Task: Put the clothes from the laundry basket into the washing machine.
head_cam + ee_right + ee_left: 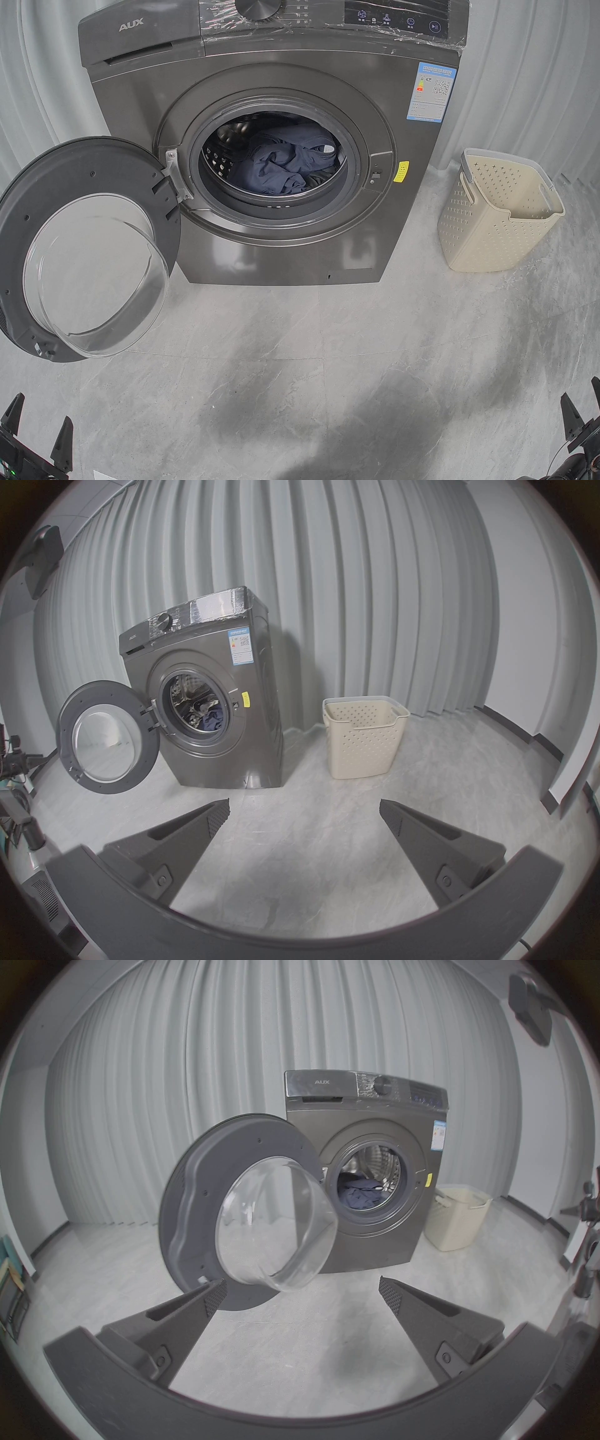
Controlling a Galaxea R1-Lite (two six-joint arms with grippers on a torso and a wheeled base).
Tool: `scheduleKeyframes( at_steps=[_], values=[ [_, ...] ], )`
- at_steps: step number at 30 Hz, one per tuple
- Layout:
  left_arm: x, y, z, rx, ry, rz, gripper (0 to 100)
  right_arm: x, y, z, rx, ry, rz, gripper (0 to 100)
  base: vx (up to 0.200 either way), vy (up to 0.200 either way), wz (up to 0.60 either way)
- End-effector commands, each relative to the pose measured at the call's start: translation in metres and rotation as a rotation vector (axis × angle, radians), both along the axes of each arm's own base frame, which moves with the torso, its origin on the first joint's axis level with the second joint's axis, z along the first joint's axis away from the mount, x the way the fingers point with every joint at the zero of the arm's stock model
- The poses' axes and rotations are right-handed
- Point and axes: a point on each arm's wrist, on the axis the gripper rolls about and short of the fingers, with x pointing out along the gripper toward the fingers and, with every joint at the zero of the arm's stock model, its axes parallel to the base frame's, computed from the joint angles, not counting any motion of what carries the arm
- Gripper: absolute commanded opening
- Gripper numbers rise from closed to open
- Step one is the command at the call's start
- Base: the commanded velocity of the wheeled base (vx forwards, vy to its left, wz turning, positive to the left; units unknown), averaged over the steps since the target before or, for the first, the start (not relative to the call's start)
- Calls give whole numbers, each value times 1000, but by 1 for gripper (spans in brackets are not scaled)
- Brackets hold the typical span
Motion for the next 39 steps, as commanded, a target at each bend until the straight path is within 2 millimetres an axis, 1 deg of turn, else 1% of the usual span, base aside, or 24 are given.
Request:
scheduleKeyframes(
  at_steps=[1, 3, 4, 5, 6, 8, 9, 10, 13, 16, 18, 20, 22, 25, 26, 30, 34, 39],
  values=[
    [-6, -2, -9, 2, -36, 14, 100, -1, 0, -4, 7, -4, -79, 100, 0, 0, 0],
    [-6, -2, -9, -37, -38, 34, 100, -1, 0, -5, 0, 4, -128, 100, 0, 0, 0],
    [-6, -1, -10, -47, -37, 42, 100, -3, 1, -5, -11, -5, -202, 100, 0, 0, 0],
    [-6, -1, -10, -49, -37, 42, 100, -4, 3, -5, -12, -17, -232, 100, 0, 0, 0],
    [-6, -1, -10, -48, -39, 43, 100, -4, 4, -5, -13, -20, -220, 100, 0, 0, 0],
    [-6, -1, -10, -43, -40, 43, 100, -7, 5, -6, -26, -47, -116, 100, 0, 0, 0],
    [-6, -1, -10, -48, -40, 46, 100, -9, 6, -7, -41, -66, -32, 100, 0, 0, 0],
    [-6, -1, -9, -46, -42, 52, 100, -10, 6, -7, -47, -59, -23, 100, 0, 0, 0],
    [-7, -1, -9, -43, -34, 68, 100, -9, 6, -7, -58, -37, -28, 100, 0, 0, 0],
    [-6, -1, -9, -42, -40, 68, 100, -9, 6, -7, -109, -31, -14, 100, 0, 200, 0],
    [-6, -1, -10, -42, -37, 66, 100, -11, 6, -6, -105, -38, -16, 100, 0, 200, 0],
    [-6, -1, -9, -44, -41, 76, 100, -11, 6, -8, -11, -13, -50, 100, 0, 200, 0],
    [-6, 0, -9, -44, -41, 85, 100, -11, 6, -9, -7, -15, -48, 100, 0, 200, 0],
    [-6, -1, -9, -48, -41, 69, 100, -9, 8, -14, -85, -4, 73, 100, 0, 200, 0],
    [-6, -1, -9, -57, -41, 54, 100, -9, 9, -13, -95, -14, 93, 100, 0, 0, 0],
    [-6, -3, -14, -82, 8, -17, 100, -8, 9, -13, -98, -19, 79, 100, 0, 0, 0],
    [-6, -3, -14, -72, 8, -16, 100, -8, 9, -13, -95, -20, 80, 100, 0, 0, 0],
    [-6, -3, -14, -72, 8, -14, 100, -8, 9, -13, -95, -21, 80, 100, 0, 200, 0]
  ],
)
